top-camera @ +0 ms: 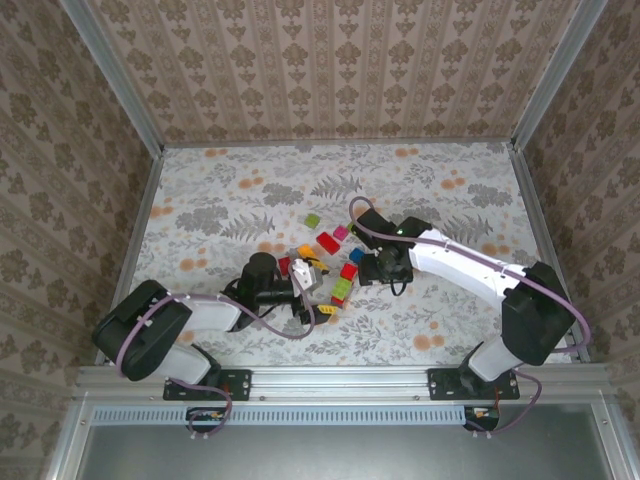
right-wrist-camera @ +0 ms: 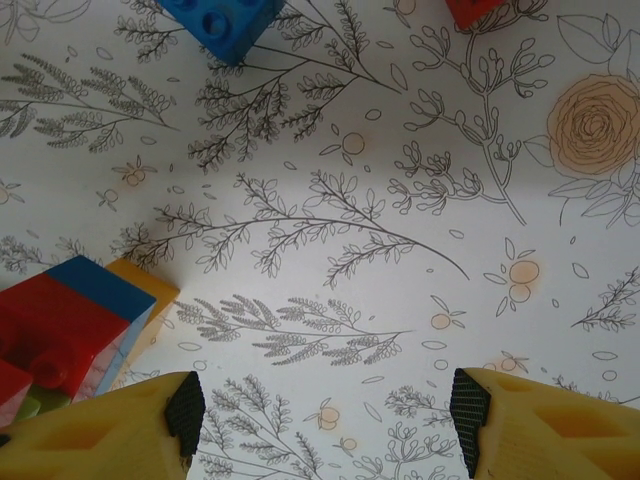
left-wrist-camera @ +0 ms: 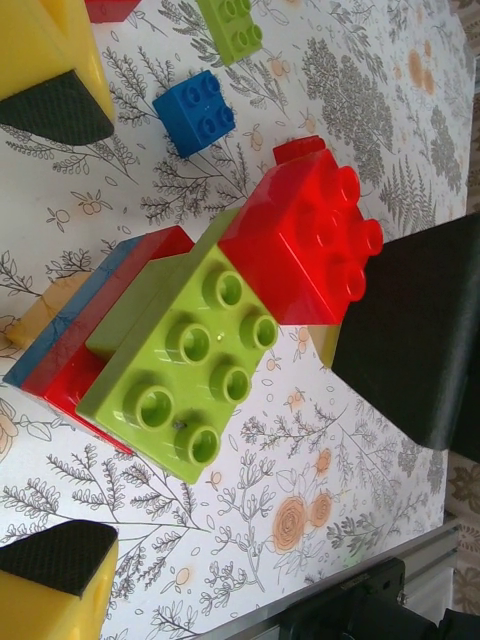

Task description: Assemble a carrot with lego

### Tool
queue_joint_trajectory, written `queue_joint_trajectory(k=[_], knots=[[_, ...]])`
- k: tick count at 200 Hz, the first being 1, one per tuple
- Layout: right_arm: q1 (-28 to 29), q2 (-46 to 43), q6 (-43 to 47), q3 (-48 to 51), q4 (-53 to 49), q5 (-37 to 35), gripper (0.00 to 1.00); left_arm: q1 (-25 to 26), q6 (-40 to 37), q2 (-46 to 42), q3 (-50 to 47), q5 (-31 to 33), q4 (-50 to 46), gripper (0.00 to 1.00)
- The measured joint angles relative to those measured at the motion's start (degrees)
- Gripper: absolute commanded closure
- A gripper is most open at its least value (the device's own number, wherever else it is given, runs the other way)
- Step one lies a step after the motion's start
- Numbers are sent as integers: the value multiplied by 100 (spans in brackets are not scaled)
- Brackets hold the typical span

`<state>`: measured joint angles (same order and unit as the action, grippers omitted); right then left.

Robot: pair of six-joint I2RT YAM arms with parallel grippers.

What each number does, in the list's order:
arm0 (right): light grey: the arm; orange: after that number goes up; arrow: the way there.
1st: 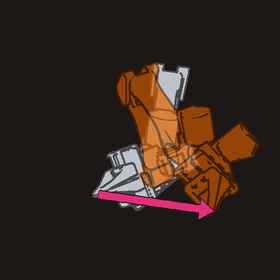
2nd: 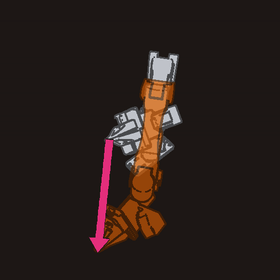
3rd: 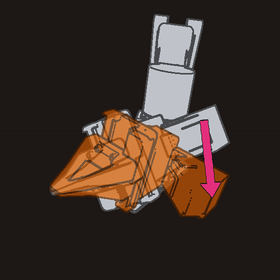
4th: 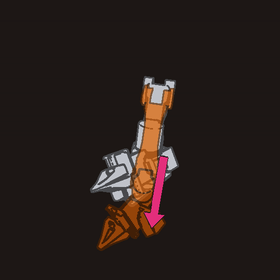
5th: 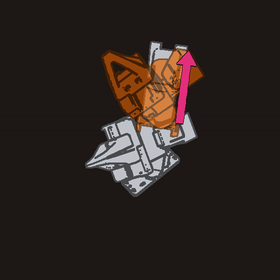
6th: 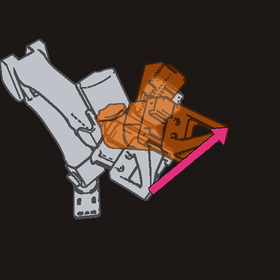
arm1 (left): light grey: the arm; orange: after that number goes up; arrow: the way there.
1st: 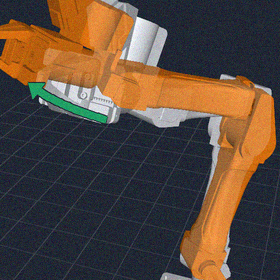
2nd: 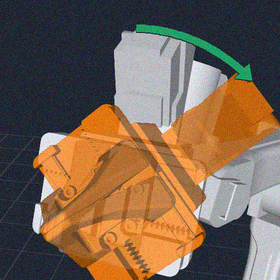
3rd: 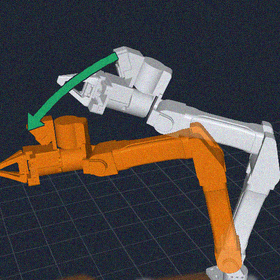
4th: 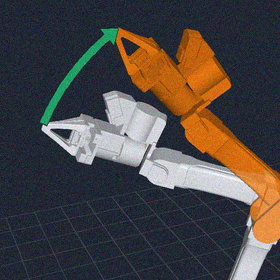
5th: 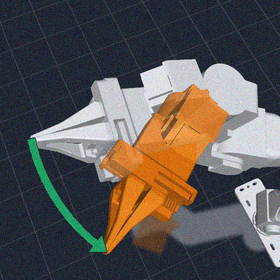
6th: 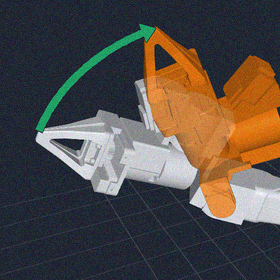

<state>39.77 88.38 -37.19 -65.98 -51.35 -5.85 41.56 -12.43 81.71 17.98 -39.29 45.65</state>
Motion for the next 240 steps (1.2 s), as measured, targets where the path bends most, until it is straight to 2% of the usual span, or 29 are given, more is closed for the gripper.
queue_joint_trajectory(k=[240], knots=[[-155,1161,621,-1226,184,157,32,0,0,179,17,-9,-17,0]])
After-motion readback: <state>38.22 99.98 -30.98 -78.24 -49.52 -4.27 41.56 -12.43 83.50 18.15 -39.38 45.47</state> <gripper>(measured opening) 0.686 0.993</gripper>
